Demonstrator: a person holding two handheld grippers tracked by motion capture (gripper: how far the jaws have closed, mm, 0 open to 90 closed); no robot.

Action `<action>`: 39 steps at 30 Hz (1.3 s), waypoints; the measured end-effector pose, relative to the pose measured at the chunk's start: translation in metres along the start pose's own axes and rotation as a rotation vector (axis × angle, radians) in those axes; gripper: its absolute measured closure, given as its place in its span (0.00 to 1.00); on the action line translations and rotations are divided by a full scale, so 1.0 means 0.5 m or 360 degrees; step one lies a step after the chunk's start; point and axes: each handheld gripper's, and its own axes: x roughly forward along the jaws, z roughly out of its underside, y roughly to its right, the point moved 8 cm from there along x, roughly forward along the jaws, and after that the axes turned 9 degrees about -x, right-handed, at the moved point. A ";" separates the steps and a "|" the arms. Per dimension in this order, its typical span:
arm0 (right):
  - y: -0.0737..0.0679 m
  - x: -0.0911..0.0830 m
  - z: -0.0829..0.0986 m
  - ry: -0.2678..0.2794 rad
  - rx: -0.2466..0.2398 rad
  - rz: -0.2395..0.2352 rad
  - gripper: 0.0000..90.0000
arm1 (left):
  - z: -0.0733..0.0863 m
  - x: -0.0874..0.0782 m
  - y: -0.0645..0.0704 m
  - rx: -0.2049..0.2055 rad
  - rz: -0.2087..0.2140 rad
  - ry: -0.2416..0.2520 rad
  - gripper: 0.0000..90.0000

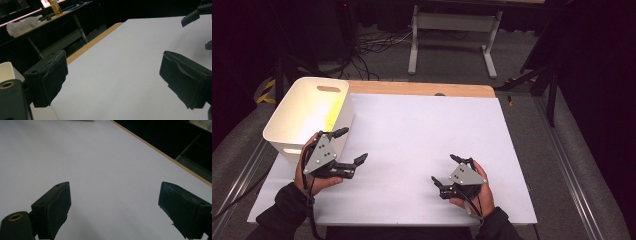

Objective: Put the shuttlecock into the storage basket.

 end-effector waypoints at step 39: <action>-0.018 -0.006 -0.014 0.0021 -0.0021 -0.0051 0.12 | 0.090 0.024 0.103 0.0095 0.0268 -0.0082 0.06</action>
